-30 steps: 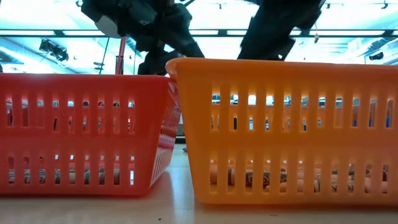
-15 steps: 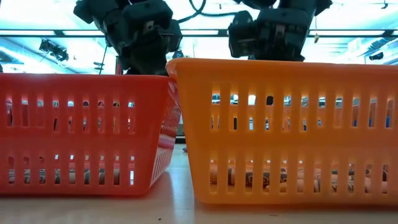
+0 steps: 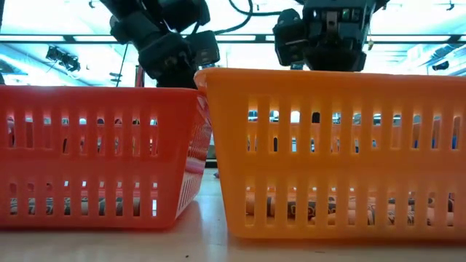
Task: Sort crayons
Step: Put the violet crayon into the black bin
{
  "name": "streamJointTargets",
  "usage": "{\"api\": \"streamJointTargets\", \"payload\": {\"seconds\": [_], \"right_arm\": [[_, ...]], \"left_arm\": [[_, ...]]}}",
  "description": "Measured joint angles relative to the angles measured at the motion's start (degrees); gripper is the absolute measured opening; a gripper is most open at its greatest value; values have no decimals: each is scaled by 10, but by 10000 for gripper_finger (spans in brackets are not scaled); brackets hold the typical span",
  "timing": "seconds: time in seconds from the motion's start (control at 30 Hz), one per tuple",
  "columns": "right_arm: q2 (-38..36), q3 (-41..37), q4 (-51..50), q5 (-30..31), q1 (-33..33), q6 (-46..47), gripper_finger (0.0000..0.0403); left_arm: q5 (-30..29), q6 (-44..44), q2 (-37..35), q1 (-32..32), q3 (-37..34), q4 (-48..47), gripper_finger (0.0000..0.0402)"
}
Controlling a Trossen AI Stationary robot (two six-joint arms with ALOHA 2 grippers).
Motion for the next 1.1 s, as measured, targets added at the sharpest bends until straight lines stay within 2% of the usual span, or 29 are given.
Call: {"api": "streamJointTargets", "payload": {"seconds": [0.23, 0.5, 0.73, 1.1], "right_arm": [[-58, 0, -38, 75, 17, 22, 98], [-98, 0, -25, 161, 23, 39, 98], [-102, 0, -17, 158, 24, 53, 98], [-102, 0, 19, 157, 32, 74, 99]], "left_arm": [[5, 117, 0, 15, 0, 10, 155], [27, 124, 44, 12, -3, 45, 155], [28, 129, 87, 7, -2, 91, 155], [30, 163, 115, 8, -2, 129, 155]]}}
